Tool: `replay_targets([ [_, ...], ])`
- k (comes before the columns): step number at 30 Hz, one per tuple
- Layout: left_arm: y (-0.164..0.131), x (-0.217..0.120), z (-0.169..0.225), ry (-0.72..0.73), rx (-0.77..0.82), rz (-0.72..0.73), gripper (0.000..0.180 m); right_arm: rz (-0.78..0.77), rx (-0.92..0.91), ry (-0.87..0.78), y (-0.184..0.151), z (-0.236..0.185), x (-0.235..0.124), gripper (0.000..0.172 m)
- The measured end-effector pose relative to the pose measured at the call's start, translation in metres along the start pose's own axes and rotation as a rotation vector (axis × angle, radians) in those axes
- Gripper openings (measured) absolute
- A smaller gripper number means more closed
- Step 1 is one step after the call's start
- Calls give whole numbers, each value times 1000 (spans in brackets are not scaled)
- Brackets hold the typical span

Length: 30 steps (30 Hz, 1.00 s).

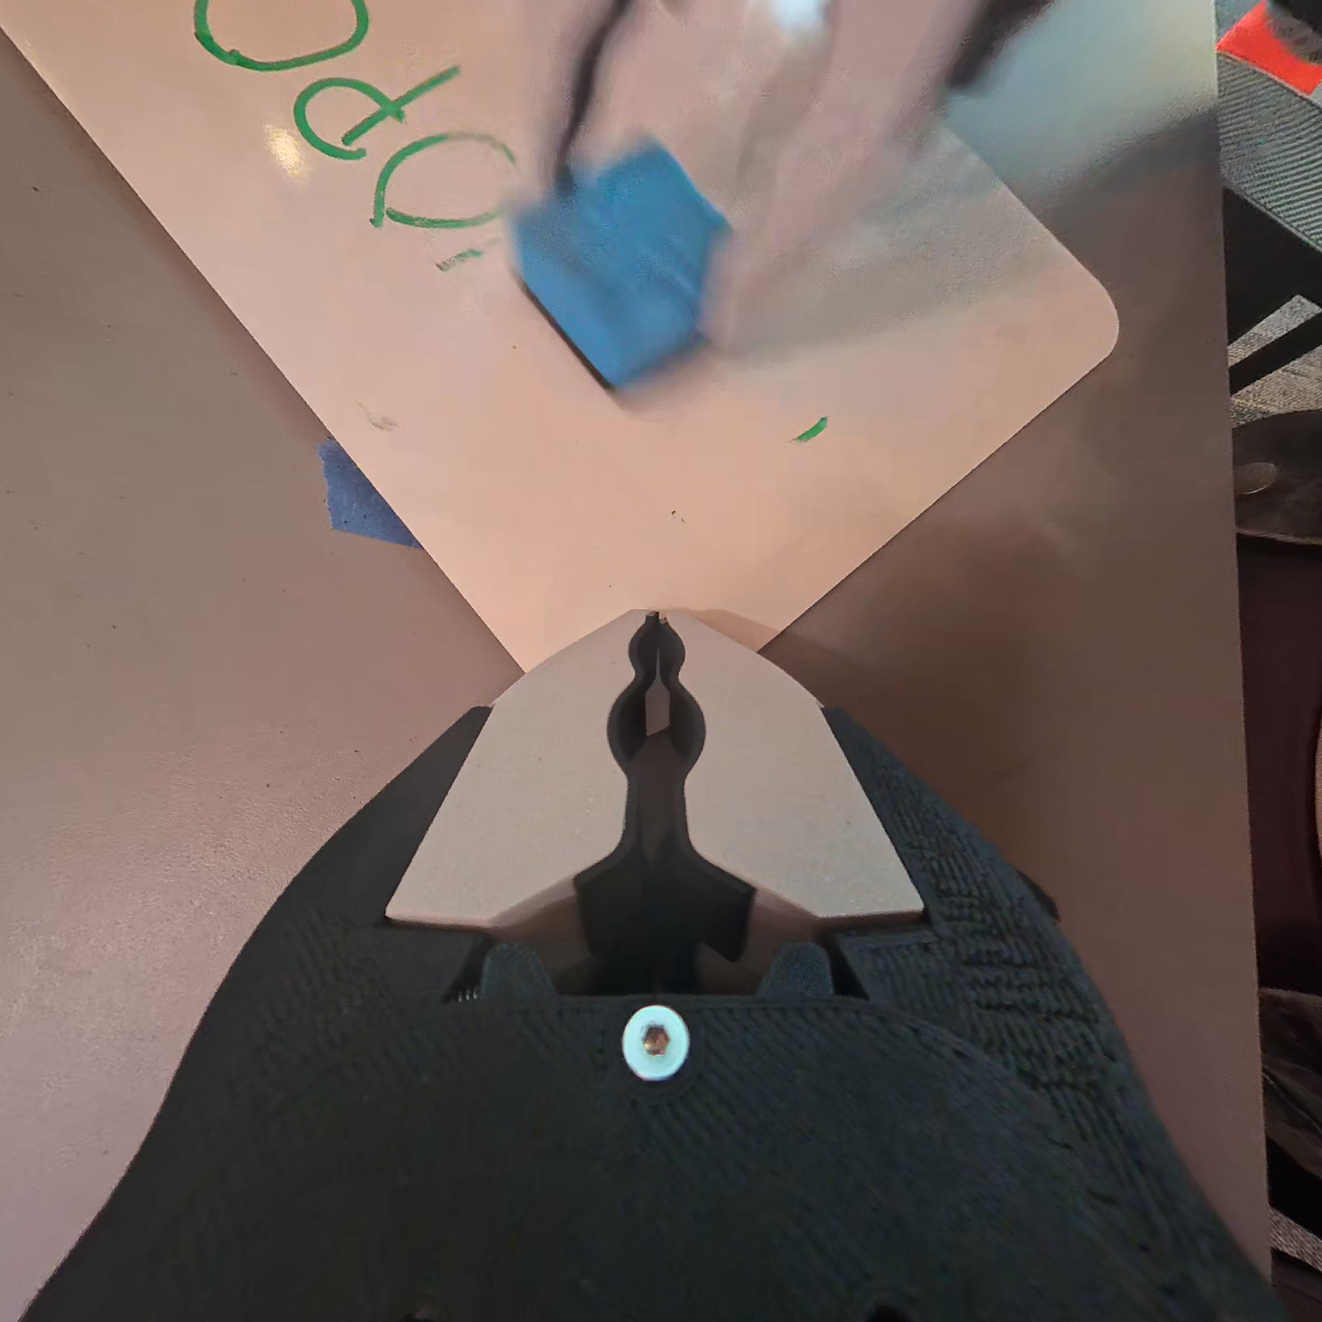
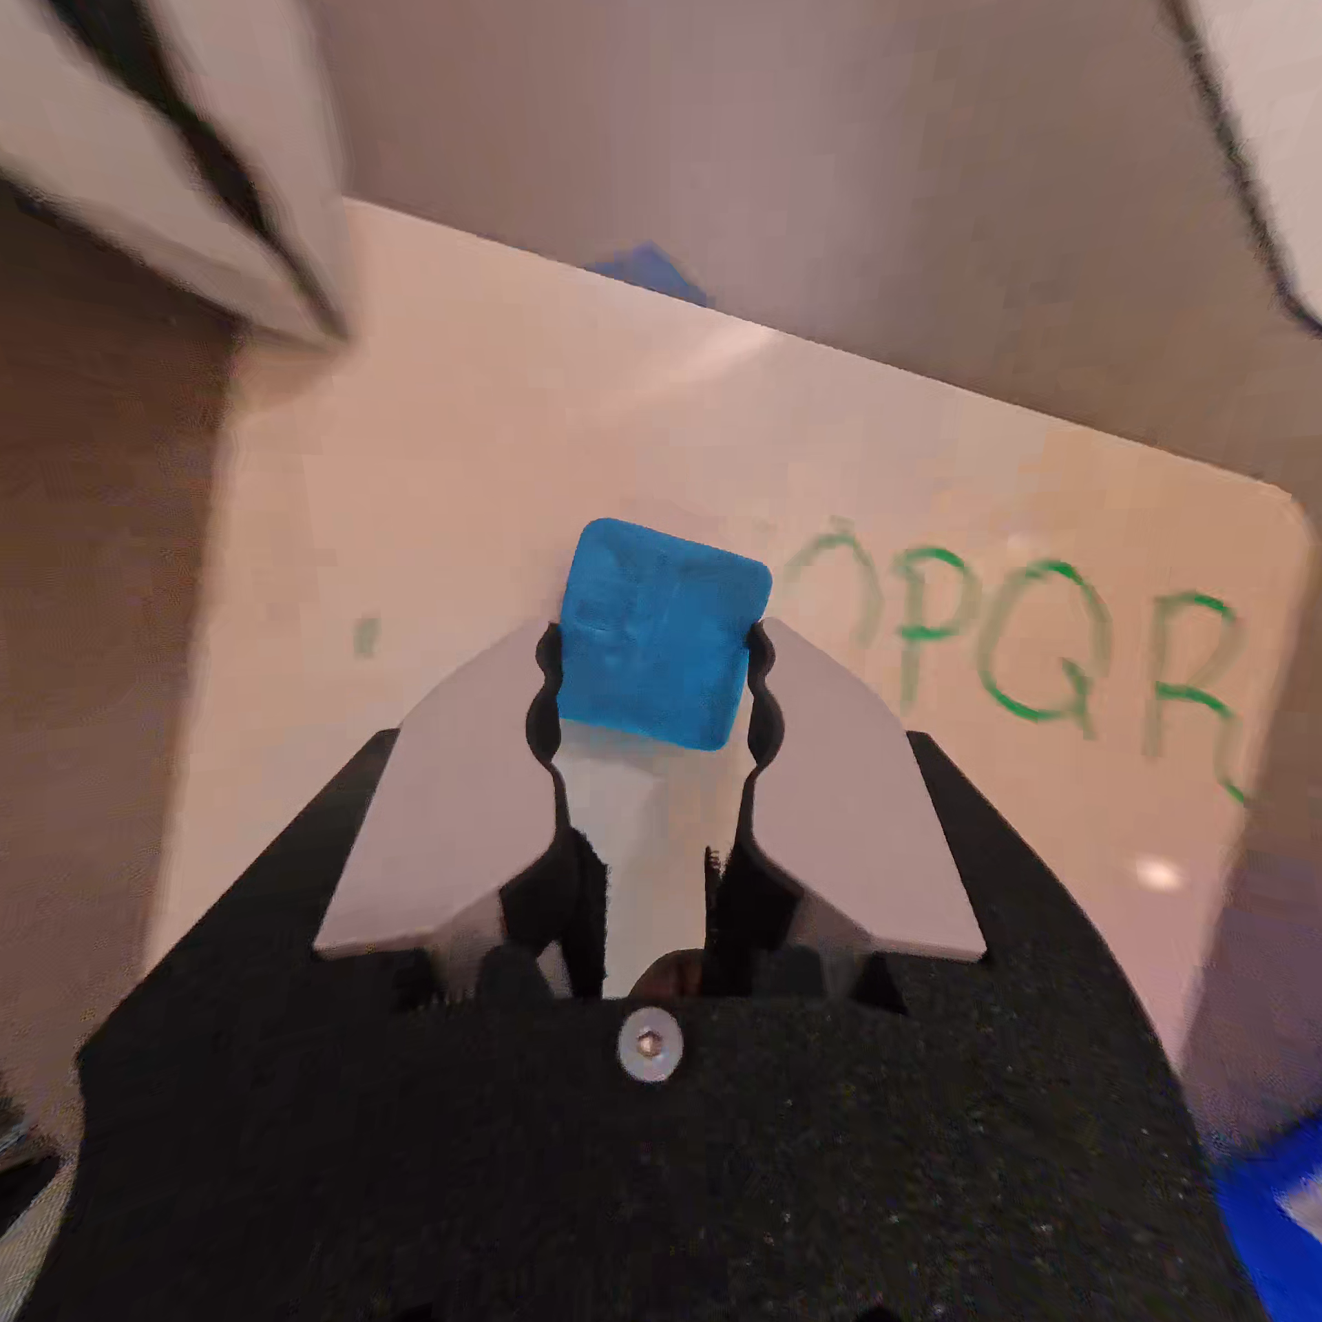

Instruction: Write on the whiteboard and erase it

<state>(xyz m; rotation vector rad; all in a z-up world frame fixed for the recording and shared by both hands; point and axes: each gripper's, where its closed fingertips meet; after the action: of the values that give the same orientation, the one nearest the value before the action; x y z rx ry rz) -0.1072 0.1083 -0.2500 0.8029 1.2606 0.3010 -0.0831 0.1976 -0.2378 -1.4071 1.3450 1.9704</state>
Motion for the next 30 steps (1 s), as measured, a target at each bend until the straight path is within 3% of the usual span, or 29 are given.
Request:
replay_targets([
  [3,0,0,0,7,6,-2,1,11,-195,114,14,-70,4,51],
  [5,0,0,0,2,8,-6,1,20,-165,179,11,-63,3,51],
  [10,0,0,1,-2,1,-6,1,-25,188,-125,-24,111,-6,51],
  [13,0,0,1,1,3,-7,1,-1,282,-152,-28,148,-6,51],
  [14,0,0,1,0,3,-7,1,-16,243,-172,-24,141,-4,51],
  [18,0,0,1,-2,4,-7,1,5,-28,24,17,31,12,51],
  [20,0,0,1,-2,3,-5,1,-9,-111,71,20,13,14,51],
  [21,0,0,1,-1,5,-4,1,6,-77,99,20,24,14,51],
  [26,0,0,1,0,2,-2,1,-9,299,-165,-13,187,6,51],
  [28,0,0,1,-2,-1,0,1,-5,338,-186,-13,202,7,51],
  [30,0,0,1,0,1,-1,1,-14,290,-207,-7,185,9,51],
])
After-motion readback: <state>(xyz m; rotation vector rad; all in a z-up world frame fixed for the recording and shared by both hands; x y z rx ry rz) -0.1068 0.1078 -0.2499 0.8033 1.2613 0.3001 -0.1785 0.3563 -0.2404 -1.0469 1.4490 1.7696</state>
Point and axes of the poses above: each gripper's, where its closed fingertips meet, x out along the fingers, y out of its top, z = x × y across the jaws, and after that the axes turned 4 degrees about y, right-handed
